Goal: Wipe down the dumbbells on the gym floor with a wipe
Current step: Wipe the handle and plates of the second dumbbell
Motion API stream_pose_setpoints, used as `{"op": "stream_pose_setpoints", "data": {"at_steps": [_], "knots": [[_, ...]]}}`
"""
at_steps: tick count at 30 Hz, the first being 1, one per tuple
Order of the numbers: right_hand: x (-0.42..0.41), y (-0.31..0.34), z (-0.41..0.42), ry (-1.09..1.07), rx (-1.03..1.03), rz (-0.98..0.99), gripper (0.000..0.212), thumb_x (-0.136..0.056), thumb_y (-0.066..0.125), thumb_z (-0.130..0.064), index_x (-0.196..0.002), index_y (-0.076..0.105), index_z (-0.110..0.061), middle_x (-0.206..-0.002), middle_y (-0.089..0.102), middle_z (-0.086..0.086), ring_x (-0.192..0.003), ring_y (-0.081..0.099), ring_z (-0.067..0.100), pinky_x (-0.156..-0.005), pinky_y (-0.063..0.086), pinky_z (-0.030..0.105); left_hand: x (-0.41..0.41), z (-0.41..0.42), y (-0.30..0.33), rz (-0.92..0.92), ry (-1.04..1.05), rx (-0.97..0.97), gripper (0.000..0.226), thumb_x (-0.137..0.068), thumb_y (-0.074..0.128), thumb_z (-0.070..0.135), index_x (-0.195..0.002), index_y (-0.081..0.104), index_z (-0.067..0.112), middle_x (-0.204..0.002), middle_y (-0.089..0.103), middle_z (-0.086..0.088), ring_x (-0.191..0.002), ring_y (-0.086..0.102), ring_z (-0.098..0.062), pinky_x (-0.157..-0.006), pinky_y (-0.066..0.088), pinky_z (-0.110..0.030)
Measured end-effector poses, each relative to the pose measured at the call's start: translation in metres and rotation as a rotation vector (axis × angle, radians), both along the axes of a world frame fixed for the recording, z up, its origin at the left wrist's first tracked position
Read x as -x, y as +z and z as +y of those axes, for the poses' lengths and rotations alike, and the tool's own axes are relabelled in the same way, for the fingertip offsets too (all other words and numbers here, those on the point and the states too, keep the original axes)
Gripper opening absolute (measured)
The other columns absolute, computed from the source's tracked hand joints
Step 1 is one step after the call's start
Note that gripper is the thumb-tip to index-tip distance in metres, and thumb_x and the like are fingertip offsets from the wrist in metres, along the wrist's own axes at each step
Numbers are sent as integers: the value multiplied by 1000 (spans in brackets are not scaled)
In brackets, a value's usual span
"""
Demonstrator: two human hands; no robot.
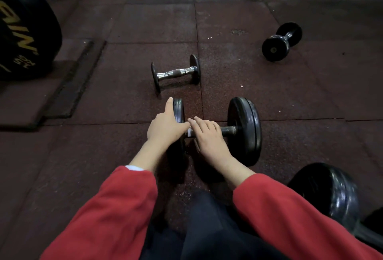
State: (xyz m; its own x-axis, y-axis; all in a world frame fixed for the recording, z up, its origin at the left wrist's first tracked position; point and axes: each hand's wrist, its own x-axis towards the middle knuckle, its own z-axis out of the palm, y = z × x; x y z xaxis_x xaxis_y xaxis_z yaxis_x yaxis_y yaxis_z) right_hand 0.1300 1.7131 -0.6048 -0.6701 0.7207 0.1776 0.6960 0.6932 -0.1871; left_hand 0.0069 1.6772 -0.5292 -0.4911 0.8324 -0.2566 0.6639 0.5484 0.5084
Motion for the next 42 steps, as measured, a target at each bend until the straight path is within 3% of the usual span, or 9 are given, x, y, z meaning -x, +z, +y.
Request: {"op": "stream_pose_setpoints", "data": {"at_steps": [5,8,10,15,25,31,35,39,42], "knots": [[-6,10,4,1,106,146,38,-88,40,3,-126,48,5,-142,36,28,-101,59,43,-85,50,45,11,18,-1,-92,39,-26,87,-81,58,56,-149,14,23,-145,41,-13,-133,38,-31,-105,33,-37],[-8,13,10,13,126,192,26,-87,45,6,-112,52,3,-124,46,23,-98,56,39,-85,47,47,11,21,-12,-167,197,-165,73,-82,43,68,-136,41,19,-134,54,-10,-125,47,-30,-102,36,-37],[-5,13,16,16,158,224,20,-84,48,6,-100,55,-1,-107,53,16,-93,53,33,-84,44,41,5,17,-20,-269,284,-289,58,-88,37,62,-127,51,21,-127,59,-7,-121,50,-28,-98,36,-32],[5,14,28,-29,235,299,30,-82,50,7,-110,59,1,-109,61,18,-102,54,36,-92,39,38,-2,13,-33,-433,297,-492,43,-96,39,43,-131,48,19,-128,58,-1,-121,49,-19,-91,31,-21],[25,13,32,71,215,215,34,-84,53,2,-118,60,2,-128,57,18,-114,51,32,-102,34,32,-4,13,-43,-315,343,-600,43,-98,39,33,-133,49,11,-134,55,-7,-126,47,-20,-98,31,-19],[26,16,39,89,293,146,31,-79,56,1,-108,64,-3,-105,67,16,-99,59,33,-92,43,39,-3,15,-45,-311,350,-611,43,-98,40,32,-134,48,10,-136,53,-7,-128,45,-18,-90,26,-8],[13,13,41,-19,106,158,3,-75,64,-4,-73,63,-6,-70,62,13,-70,57,34,-65,48,40,-3,17,-46,-310,346,-619,43,-98,39,33,-134,49,10,-136,53,-6,-128,45,-17,-92,26,-9],[10,11,41,-97,45,123,14,-79,58,-15,-83,67,-5,-81,65,12,-80,59,34,-70,48,39,-3,16,-48,-303,342,-623,43,-98,40,33,-132,50,10,-134,55,-5,-127,47,-17,-98,29,-15],[13,15,36,-163,130,277,17,-86,57,-13,-95,68,-4,-97,57,15,-92,53,32,-81,44,40,-2,15,-48,-310,340,-632,42,-98,40,33,-131,52,11,-132,57,-4,-124,49,-16,-100,31,-19]]}}
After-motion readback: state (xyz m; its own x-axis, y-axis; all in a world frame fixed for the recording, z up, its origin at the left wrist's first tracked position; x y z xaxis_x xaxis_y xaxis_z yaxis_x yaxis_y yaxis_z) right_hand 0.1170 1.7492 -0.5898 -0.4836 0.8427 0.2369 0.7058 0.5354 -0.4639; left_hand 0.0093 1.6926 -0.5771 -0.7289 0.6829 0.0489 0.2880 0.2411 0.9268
